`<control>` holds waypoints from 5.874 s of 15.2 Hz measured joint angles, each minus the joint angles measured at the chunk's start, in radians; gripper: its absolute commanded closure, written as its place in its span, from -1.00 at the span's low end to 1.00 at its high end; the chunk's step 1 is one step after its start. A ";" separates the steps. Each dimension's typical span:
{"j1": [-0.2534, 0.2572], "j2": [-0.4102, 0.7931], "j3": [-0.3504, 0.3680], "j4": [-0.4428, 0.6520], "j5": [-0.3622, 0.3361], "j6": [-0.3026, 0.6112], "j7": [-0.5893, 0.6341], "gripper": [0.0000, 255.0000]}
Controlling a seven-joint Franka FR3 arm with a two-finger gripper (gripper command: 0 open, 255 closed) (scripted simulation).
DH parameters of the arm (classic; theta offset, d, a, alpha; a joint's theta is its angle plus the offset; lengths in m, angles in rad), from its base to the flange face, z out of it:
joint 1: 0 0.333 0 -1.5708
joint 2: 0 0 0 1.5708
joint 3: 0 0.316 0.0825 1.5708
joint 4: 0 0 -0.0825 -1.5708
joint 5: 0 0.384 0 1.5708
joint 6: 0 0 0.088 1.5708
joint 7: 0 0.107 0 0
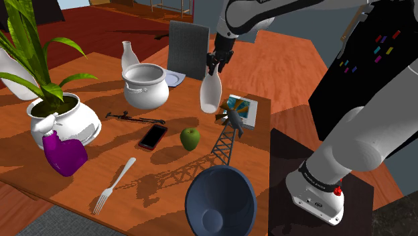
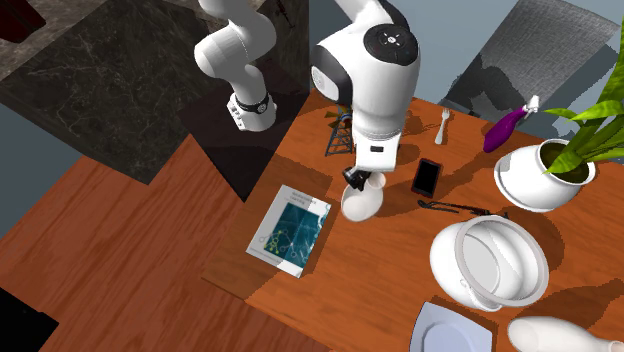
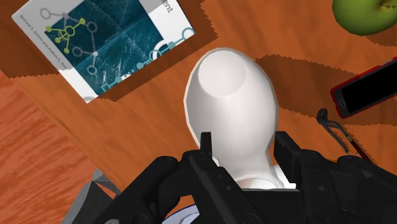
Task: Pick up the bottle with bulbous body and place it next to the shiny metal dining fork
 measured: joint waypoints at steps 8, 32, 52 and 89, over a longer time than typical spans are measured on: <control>0.000 -0.030 0.000 0.079 -0.001 -0.110 0.001 1.00; 0.000 -0.030 0.000 0.401 -0.003 -0.431 0.008 1.00; 0.021 0.022 0.024 0.674 -0.008 -0.652 0.056 1.00; 0.391 0.237 0.511 0.464 -0.198 -0.293 0.955 1.00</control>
